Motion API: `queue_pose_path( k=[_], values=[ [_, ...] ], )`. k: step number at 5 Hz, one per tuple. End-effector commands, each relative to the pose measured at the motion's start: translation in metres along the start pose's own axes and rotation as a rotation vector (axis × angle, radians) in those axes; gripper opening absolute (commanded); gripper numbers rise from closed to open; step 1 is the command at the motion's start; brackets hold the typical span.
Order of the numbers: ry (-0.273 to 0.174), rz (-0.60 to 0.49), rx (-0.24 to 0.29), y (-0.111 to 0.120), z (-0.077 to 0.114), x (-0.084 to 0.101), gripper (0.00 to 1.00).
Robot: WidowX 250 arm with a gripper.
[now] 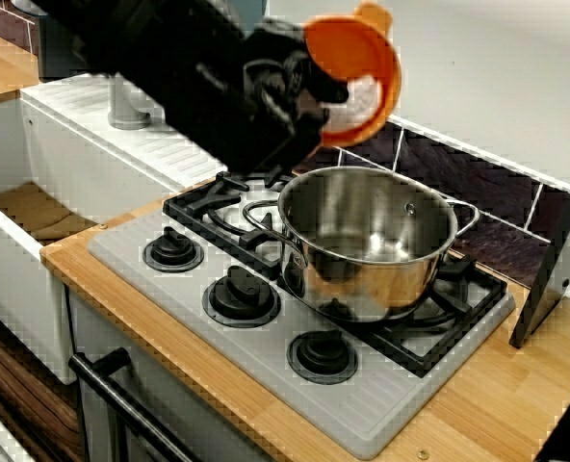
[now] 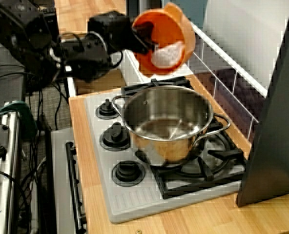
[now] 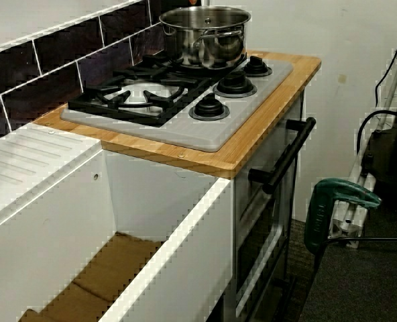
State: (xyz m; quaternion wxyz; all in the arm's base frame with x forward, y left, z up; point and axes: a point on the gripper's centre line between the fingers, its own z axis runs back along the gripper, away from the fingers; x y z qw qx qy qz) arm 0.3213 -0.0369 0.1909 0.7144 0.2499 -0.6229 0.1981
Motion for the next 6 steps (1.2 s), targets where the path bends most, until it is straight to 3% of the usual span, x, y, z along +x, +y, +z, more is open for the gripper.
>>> queue_pose_path(
  k=[1,2,5,6],
  values=[
    [-0.193,-0.042,-0.055,-0.003,0.009,0.006,0.00],
    [-0.214,-0.050,-0.059,-0.007,0.009,0.003,0.00],
    [-0.337,-0.030,-0.092,-0.017,0.023,0.010,0.00],
    [-0.334,-0.012,-0.082,-0.017,0.019,0.005,0.00]
  ],
)
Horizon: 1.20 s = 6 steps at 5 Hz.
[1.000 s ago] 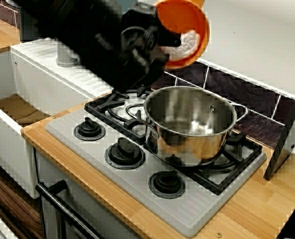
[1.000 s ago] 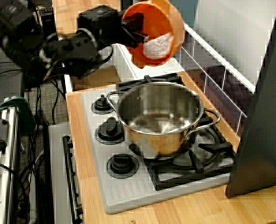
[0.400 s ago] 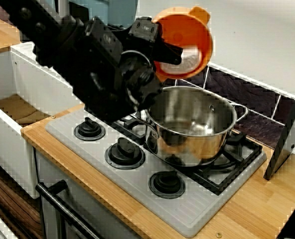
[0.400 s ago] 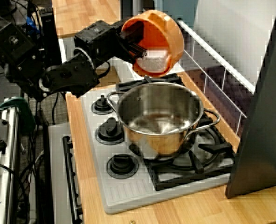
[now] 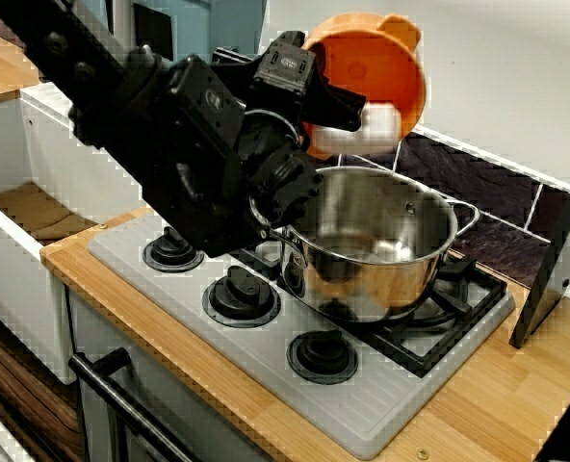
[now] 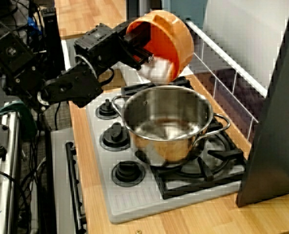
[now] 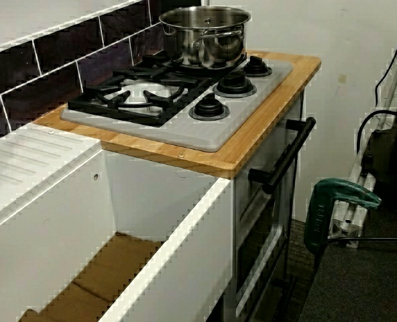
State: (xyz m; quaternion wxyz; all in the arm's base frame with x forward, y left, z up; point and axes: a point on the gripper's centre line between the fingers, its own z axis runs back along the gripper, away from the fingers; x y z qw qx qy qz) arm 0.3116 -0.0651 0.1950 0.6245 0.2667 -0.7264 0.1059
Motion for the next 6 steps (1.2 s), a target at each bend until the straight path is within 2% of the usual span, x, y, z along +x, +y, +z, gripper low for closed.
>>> queue_pose_path(
  k=[1,2,3,6],
  values=[
    [0.011,0.041,0.022,-0.001,-0.012,-0.005,0.00],
    [0.075,0.042,0.027,-0.001,-0.018,-0.002,0.00],
    [0.191,0.032,0.017,0.001,-0.031,0.001,0.00],
    [0.357,0.033,-0.025,0.008,-0.048,0.007,0.00]
  ],
)
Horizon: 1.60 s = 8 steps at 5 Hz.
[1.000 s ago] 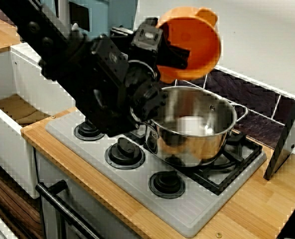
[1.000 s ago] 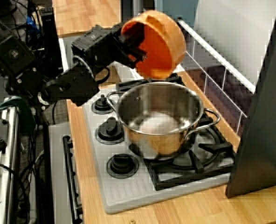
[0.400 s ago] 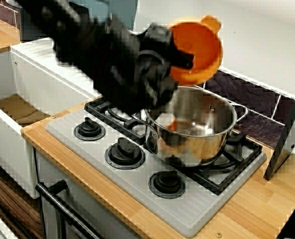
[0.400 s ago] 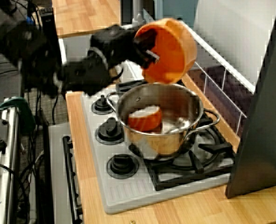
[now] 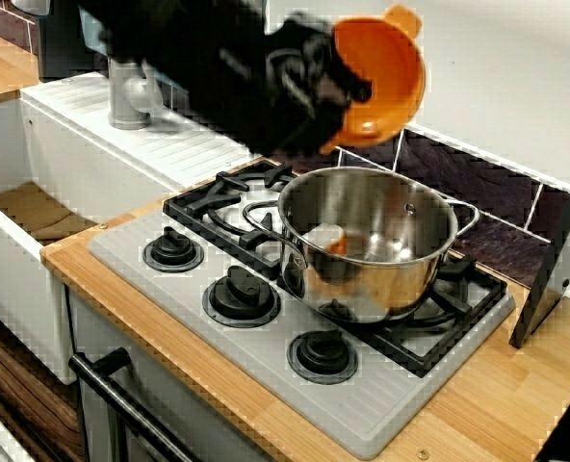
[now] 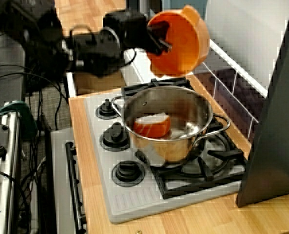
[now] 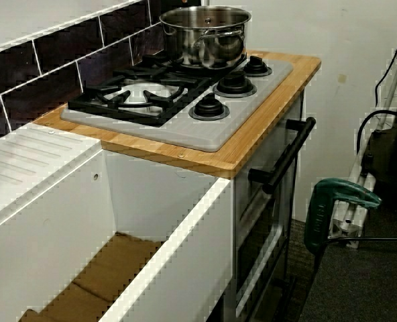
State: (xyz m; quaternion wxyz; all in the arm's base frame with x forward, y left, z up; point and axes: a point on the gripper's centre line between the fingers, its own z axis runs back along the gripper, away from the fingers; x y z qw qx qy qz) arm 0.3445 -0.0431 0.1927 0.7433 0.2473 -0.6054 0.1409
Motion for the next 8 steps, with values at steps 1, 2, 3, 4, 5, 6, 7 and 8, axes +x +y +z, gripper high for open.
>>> queue_pose_path(
  k=[1,2,3,4,5,6,7,8],
  values=[
    [0.064,0.053,-0.034,0.014,-0.007,0.025,0.00],
    [0.134,0.024,-0.049,0.017,-0.015,0.028,0.00],
    [0.210,0.013,-0.052,0.025,-0.027,0.029,0.00],
    [0.302,-0.001,-0.077,0.031,-0.040,0.027,0.00],
    [0.352,-0.016,-0.082,0.037,-0.048,0.020,0.00],
    [0.460,-0.045,-0.139,0.042,-0.054,0.011,0.00],
    [0.502,-0.062,-0.158,0.046,-0.058,0.006,0.00],
    [0.559,-0.058,-0.182,0.050,-0.061,0.003,0.00]
  ],
)
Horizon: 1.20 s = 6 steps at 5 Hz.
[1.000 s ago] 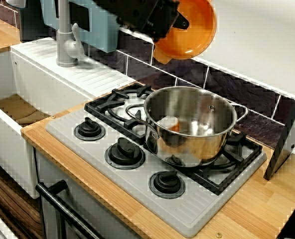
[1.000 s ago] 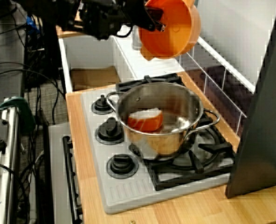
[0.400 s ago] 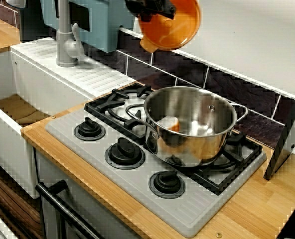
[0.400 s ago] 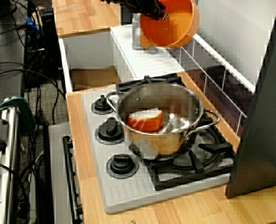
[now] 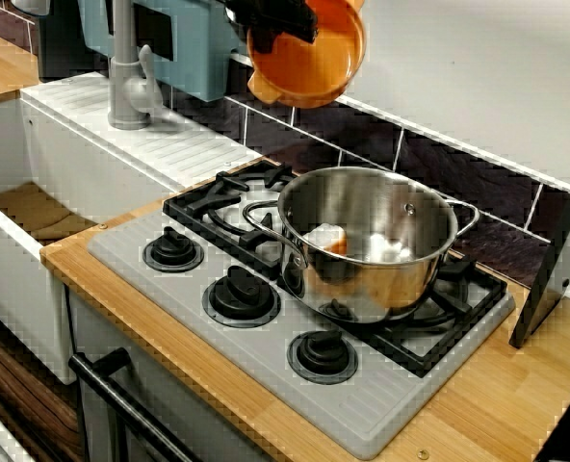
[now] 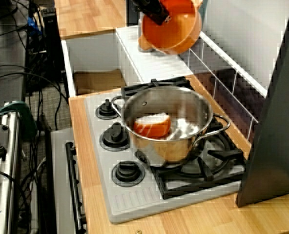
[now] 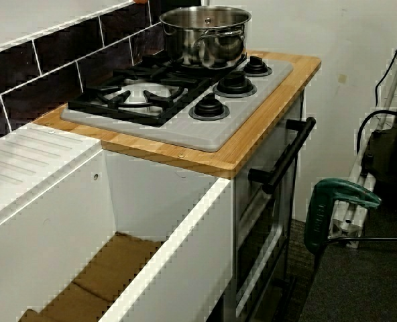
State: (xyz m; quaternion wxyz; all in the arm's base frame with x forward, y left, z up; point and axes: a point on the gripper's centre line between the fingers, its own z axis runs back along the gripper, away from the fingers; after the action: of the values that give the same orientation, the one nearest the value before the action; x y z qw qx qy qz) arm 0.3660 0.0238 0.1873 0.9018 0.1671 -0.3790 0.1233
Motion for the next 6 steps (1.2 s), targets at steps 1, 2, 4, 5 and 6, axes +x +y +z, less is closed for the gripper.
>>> queue_pose_path(
  k=[1,2,4,5,6],
  values=[
    [0.061,0.010,-0.063,0.010,-0.002,0.008,0.00],
    [0.110,0.003,-0.080,0.012,-0.005,0.004,0.00],
    [0.179,-0.001,-0.101,0.017,-0.013,-0.006,0.00],
    [0.254,0.000,-0.132,0.020,-0.020,-0.014,0.00],
    [0.305,0.007,-0.157,0.023,-0.023,-0.016,0.00]
  ],
)
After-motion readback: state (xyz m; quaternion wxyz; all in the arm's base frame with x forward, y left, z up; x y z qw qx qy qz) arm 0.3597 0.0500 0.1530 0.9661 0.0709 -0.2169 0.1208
